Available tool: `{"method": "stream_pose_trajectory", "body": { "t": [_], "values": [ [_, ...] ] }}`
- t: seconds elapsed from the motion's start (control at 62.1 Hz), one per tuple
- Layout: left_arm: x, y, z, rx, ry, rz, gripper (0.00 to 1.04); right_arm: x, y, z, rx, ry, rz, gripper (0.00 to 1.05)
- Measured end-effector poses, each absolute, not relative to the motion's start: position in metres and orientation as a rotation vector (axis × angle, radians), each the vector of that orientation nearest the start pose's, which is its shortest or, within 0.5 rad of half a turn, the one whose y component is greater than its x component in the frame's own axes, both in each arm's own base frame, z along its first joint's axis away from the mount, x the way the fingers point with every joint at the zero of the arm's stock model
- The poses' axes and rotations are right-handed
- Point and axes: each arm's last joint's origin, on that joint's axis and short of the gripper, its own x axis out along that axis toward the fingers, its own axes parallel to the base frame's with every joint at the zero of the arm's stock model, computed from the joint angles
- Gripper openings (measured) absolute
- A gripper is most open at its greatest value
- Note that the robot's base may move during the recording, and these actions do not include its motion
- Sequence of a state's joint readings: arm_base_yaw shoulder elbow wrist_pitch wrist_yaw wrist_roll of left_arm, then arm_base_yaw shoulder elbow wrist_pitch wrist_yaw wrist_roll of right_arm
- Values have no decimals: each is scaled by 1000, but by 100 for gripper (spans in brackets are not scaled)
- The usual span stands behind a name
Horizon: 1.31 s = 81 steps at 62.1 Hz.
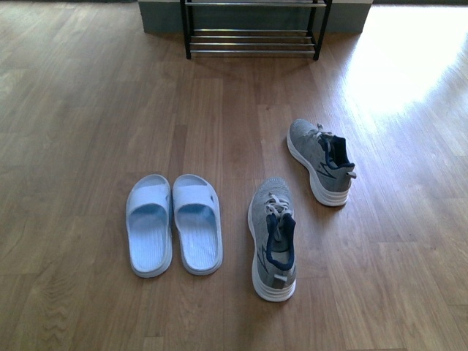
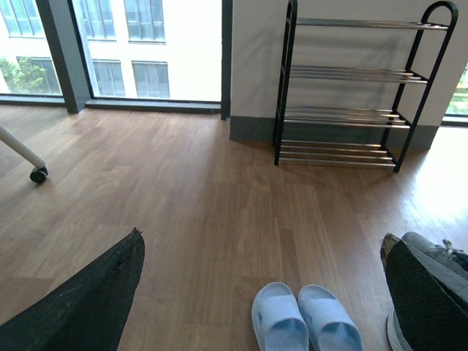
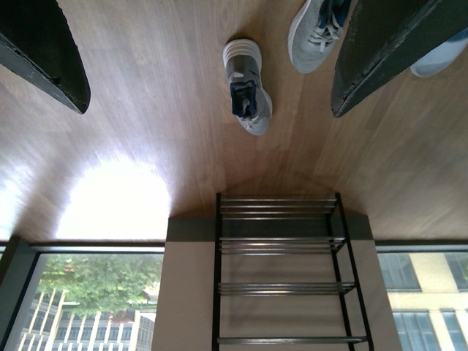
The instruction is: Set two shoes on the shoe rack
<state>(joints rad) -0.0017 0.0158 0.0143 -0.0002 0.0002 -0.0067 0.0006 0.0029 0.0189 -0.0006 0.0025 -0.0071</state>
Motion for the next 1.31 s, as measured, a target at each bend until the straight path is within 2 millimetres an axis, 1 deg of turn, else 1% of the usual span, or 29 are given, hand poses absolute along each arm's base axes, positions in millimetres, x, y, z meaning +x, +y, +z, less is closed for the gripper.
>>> {"method": "stream_pose_trajectory", "body": {
  "t": [1.305],
  "values": [
    [98, 0, 167, -7, 2, -2, 95, 97, 0, 170, -7, -15, -2, 96]
  ]
}}
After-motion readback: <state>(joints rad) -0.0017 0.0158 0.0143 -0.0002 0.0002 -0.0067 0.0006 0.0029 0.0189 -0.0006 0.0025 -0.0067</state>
